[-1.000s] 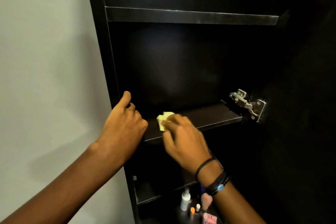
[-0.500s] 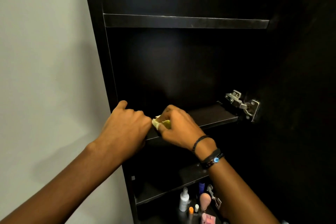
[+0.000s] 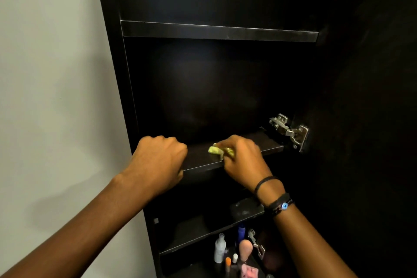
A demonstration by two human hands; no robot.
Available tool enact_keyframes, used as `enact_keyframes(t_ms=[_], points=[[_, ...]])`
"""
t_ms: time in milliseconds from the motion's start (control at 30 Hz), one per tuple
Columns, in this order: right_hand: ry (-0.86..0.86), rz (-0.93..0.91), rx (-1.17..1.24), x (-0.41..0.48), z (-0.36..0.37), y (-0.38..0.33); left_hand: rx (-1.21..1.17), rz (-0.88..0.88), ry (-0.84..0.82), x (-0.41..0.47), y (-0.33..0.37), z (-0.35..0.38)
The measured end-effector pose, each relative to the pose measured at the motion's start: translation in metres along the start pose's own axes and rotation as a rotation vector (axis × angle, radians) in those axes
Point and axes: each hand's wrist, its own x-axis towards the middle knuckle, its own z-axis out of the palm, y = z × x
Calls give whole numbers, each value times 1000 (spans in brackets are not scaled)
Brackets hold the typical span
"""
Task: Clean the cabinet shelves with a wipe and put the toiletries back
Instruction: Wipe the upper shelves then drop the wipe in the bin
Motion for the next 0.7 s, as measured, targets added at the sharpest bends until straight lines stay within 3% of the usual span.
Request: enact_keyframes(t_ms=[133, 200, 367, 500, 600, 700], points=[[-97, -84, 105, -6, 0, -20, -53, -8, 44, -2, -5, -8], [-7, -59, 284, 0, -9, -23, -121, -10, 120, -4, -9, -13], [337, -134, 551, 16, -65, -45, -358, 69, 577, -11, -18, -49], [497, -304, 692, 13, -131, -79, -350, 117, 872, -10, -25, -86], [641, -418, 595, 20, -162, -89, -270, 136, 976, 0, -37, -108], [740, -406, 363, 46, -176, -82, -146, 99, 947, 12, -52, -121]])
